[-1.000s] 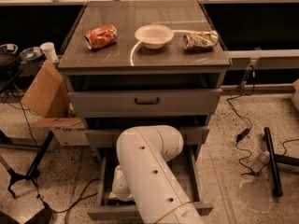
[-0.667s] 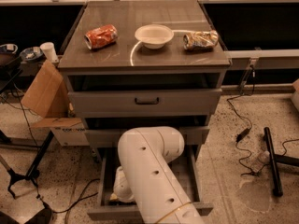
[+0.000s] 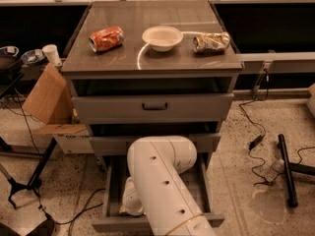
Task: Pick rxbar chocolate from bottom drawer and place on counter
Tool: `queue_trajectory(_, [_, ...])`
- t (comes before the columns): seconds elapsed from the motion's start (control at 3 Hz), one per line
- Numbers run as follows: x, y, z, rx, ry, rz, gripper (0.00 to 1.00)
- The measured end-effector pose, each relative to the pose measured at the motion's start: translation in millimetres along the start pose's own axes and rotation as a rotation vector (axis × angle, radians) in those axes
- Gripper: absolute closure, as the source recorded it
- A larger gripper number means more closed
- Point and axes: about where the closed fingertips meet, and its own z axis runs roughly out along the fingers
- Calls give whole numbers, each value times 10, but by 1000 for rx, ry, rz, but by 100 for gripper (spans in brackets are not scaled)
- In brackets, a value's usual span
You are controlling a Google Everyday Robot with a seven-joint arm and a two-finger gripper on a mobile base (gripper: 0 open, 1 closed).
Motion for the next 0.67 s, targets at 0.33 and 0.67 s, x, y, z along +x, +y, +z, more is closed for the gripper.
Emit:
queue_trajectory(0.33, [21,-6,-23,20,12,-1,42])
queue_trajectory(0.67, [26,-11,-79,22,15,-1,65])
